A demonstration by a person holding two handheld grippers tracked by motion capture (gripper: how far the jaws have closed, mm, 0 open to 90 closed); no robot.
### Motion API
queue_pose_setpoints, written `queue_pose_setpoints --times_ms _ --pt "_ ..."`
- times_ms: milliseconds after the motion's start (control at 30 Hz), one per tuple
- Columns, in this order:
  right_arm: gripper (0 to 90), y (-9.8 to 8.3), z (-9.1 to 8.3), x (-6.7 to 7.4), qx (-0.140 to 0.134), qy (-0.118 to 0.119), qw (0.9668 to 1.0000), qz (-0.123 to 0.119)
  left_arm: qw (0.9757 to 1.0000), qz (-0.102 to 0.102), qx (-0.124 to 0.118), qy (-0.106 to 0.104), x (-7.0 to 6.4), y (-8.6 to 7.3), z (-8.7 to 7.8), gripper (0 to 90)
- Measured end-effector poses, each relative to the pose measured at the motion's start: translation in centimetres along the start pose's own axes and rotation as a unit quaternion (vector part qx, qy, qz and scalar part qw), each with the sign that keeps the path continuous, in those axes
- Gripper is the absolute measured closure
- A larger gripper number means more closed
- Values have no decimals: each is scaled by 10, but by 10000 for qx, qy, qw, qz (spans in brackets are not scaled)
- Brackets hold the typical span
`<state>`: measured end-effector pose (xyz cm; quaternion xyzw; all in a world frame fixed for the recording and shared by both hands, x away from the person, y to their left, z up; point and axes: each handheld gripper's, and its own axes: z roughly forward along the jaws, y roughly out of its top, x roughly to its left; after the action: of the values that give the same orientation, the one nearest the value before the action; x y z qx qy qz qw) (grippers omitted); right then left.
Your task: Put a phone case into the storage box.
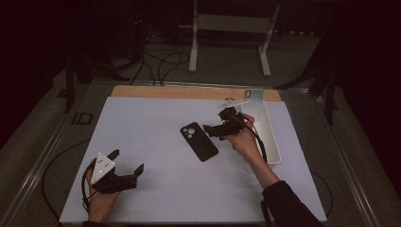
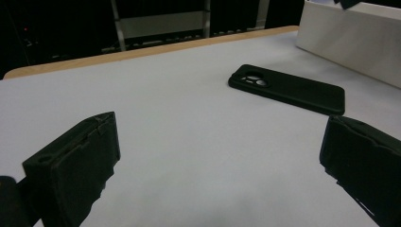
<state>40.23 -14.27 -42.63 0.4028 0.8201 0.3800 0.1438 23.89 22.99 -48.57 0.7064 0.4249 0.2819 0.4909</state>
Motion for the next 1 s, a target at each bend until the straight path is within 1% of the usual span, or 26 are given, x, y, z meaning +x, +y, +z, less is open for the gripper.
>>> queue_pose_setpoints --times_ms 133,233,467,667,833,900,1000 --pt "85 -4 10 6 293 -36 9995 -56 10000 2 -1 -3 0 0 0 0" --pt "85 -7 16 10 425 -11 9990 -105 10000 0 -1 0 0 0 0 0" --pt "85 -13 28 16 621 12 9979 -175 10000 6 -1 0 0 0 0 0" --pt "85 -18 37 21 831 36 9962 -243 10000 8 -8 0 0 0 0 0" --pt "85 -23 45 24 978 65 9949 -241 10000 10 -8 1 0 0 0 0" --pt "85 -23 46 25 997 68 9947 -233 10000 8 -9 -1 0 0 0 0" --pt "85 -25 51 28 1100 142 9934 -298 10000 4 -9 2 0 0 -1 0"
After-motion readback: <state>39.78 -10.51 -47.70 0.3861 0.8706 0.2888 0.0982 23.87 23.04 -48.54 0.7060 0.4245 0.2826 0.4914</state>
